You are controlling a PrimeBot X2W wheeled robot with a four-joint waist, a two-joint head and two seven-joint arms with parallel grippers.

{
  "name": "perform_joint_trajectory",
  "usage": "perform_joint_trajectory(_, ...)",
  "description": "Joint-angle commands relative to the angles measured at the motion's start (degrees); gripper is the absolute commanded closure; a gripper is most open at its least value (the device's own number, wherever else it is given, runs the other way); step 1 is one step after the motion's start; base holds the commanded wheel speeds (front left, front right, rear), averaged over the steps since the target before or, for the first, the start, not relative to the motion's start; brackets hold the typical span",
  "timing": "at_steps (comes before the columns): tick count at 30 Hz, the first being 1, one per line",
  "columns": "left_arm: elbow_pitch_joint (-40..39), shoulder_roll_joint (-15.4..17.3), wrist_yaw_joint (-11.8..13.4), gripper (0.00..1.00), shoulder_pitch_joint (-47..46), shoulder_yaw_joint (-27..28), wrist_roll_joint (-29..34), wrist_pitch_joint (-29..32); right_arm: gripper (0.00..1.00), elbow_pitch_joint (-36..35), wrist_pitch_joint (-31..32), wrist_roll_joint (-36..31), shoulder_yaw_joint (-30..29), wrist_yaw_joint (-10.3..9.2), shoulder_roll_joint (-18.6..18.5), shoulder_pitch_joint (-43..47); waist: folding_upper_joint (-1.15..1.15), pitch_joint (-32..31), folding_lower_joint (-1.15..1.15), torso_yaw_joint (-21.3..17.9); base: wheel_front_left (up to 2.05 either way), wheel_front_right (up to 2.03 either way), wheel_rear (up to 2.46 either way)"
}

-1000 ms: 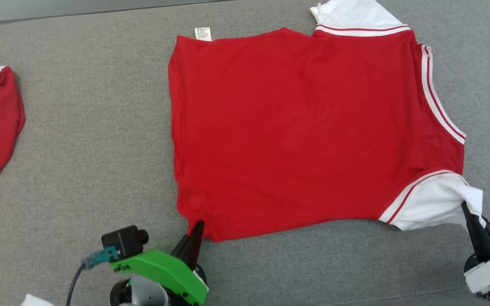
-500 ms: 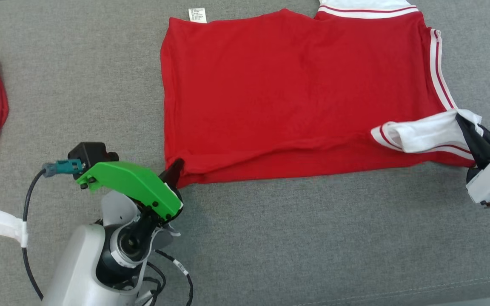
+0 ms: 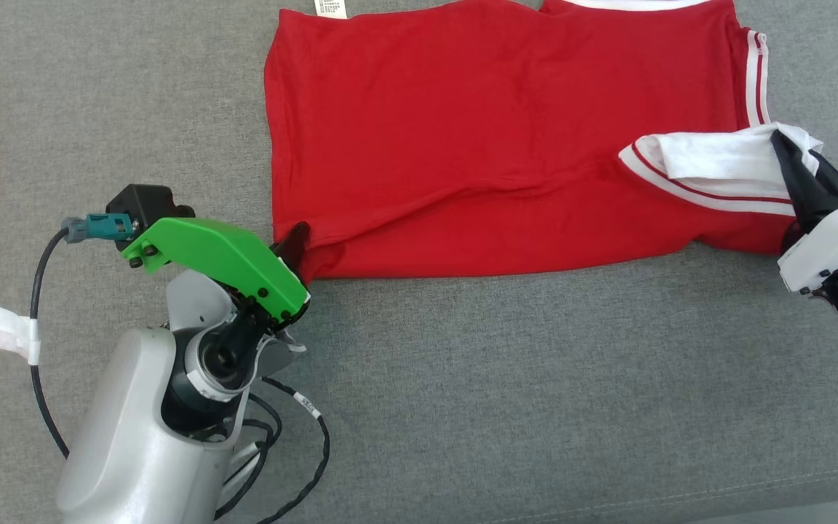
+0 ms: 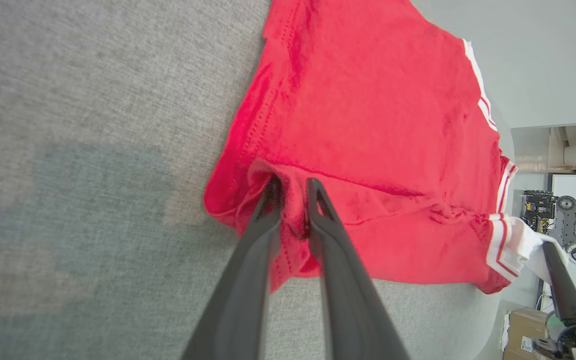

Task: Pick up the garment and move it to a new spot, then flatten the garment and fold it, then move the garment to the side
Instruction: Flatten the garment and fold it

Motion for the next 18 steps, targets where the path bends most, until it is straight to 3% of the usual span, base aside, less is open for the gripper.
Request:
perform_joint_trajectory(1, 0.00, -0.02, -0.17, 0.00, 0.16, 0.25, -0.21, -0.43, 0.00, 0.21, -0.69, 0.13, 0.25, -0.06, 0.34, 0.08, 0.00, -0.12, 0.00, -0.04, 0.00, 0.00, 0.00)
perform_joint_trajectory(11, -10.01, 4.39, -5.88, 0.00, 9.75, -0.18, 0.71, -3.33, 0.00, -4.90, -1.23, 0.41, -1.96, -0.07, -2.78, 11.50, 0.00, 0.60, 0.00, 0.00, 0.00, 0.00, 0.00)
perform_joint_trajectory(15, -9.90, 7.51, -8.93, 0.00, 9.65, -3.17, 4.49, -4.17, 0.00, -3.85, 0.74, -2.17, -4.42, -0.06, -3.04, 13.31, 0.00, 1.90, 0.00, 0.08, 0.00, 0.00, 0.00)
perform_joint_trajectory(18, -8.17, 7.78, -10.77, 0.00, 7.87, -4.72, 6.78, -5.64, 0.00, -2.87, 2.90, -3.39, -5.17, -0.06, -2.30, 12.56, 0.00, 2.72, 0.00, 0.17, 0.00, 0.00, 0.00)
